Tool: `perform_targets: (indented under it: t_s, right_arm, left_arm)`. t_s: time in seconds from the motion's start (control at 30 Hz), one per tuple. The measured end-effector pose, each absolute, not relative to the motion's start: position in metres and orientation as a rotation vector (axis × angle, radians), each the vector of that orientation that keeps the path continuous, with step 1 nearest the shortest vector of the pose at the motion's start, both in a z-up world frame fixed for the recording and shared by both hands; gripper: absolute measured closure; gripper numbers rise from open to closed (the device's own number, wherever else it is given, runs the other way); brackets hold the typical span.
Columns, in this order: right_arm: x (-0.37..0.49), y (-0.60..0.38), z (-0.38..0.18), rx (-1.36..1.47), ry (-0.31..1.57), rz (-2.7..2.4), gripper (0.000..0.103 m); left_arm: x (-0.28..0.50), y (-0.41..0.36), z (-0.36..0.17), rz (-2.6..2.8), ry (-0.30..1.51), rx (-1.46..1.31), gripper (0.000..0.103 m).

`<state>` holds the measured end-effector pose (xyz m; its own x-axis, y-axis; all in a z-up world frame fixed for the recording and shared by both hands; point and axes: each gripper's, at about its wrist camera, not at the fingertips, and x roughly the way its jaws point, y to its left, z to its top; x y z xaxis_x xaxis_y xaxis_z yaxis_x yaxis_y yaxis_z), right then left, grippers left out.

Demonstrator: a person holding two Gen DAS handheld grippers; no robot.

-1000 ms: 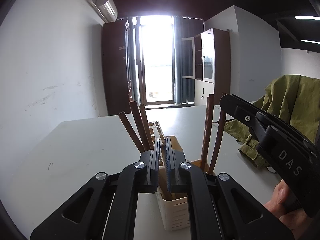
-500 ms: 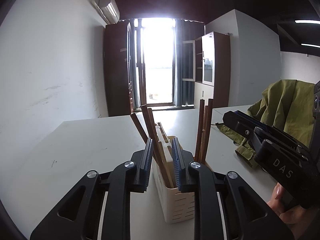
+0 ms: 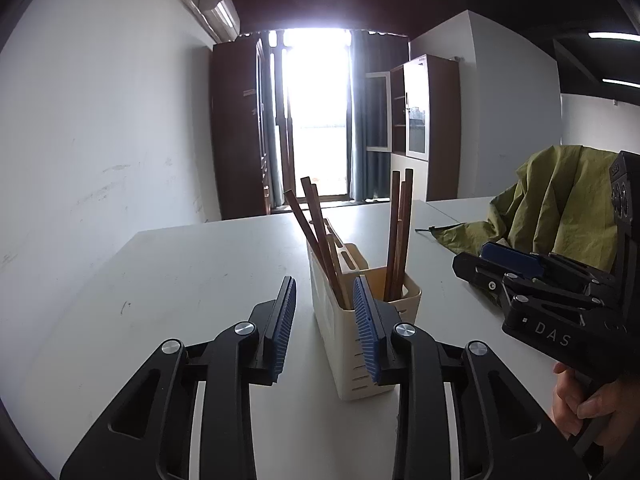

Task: Organize utensils
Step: 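Withdraw both open tools and lower them toward the last loose chopsticks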

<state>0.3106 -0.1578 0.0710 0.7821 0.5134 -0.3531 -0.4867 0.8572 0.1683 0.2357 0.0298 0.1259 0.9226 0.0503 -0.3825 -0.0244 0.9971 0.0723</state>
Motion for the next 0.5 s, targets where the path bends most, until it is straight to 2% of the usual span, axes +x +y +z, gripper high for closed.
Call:
perform_targets:
  t_s: [0.3, 0.5]
  right_arm:
    - [0.308, -0.158, 0.042, 0.052, 0.536, 0.521, 0.057]
    - [0.304, -0.152, 0.020, 0.025, 0.613, 0.523, 0.054]
  left_arm:
    - [0.220, 0.020, 0.107, 0.047, 0.436, 0.105, 0.072]
    - [0.207, 0.023, 0.093, 0.047, 0.471, 0.087, 0.068]
